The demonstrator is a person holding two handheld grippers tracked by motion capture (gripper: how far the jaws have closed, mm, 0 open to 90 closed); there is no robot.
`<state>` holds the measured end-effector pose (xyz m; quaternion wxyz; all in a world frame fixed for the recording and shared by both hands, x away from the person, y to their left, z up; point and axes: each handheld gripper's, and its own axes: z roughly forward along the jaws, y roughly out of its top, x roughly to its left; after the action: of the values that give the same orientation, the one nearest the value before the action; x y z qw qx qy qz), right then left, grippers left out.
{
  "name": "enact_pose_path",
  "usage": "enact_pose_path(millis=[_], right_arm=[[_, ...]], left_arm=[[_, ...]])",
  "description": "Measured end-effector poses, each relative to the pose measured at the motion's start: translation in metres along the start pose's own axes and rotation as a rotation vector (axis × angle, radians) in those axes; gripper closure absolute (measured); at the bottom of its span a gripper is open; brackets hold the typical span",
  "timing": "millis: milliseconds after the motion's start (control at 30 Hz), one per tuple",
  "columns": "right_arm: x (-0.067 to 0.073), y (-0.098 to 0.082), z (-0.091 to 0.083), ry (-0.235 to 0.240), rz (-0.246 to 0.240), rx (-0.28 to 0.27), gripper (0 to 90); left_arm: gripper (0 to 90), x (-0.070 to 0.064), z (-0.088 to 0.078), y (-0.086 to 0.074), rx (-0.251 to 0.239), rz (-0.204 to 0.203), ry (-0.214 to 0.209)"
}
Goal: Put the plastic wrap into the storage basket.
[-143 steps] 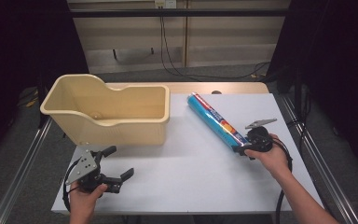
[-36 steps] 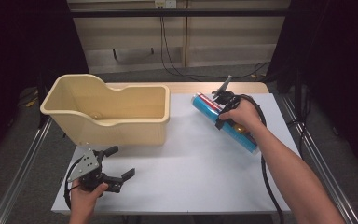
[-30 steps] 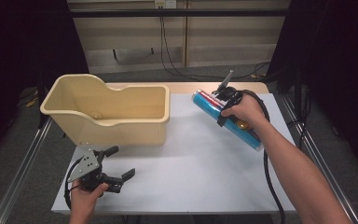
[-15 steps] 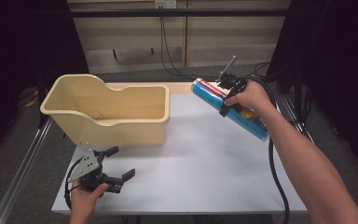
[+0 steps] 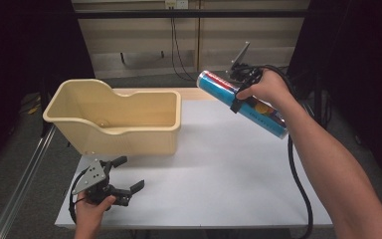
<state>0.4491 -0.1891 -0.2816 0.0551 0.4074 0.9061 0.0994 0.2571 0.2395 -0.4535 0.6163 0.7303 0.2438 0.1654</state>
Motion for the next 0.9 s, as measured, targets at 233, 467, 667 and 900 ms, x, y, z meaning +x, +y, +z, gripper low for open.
enact_pose_path(millis=[233, 467, 667, 900], right_arm=[[0.007, 0.012, -0.012, 0.010, -0.022, -0.016, 32.6], [0.016, 0.024, -0.015, 0.024, -0.056, -0.029, 32.6], [0.025, 0.035, -0.019, 0.032, -0.094, -0.042, 32.6], [0.035, 0.046, -0.021, 0.043, -0.140, -0.049, 32.6]], left_arm=[[0.0, 0.000, 0.000, 0.000, 0.000, -0.002, -0.001], [0.0, 0.000, 0.000, 0.001, -0.003, 0.002, -0.002], [0.0, 0.000, -0.002, 0.001, -0.008, 0.001, -0.001], [0.0, 0.000, -0.002, 0.001, -0.013, -0.001, -0.002]])
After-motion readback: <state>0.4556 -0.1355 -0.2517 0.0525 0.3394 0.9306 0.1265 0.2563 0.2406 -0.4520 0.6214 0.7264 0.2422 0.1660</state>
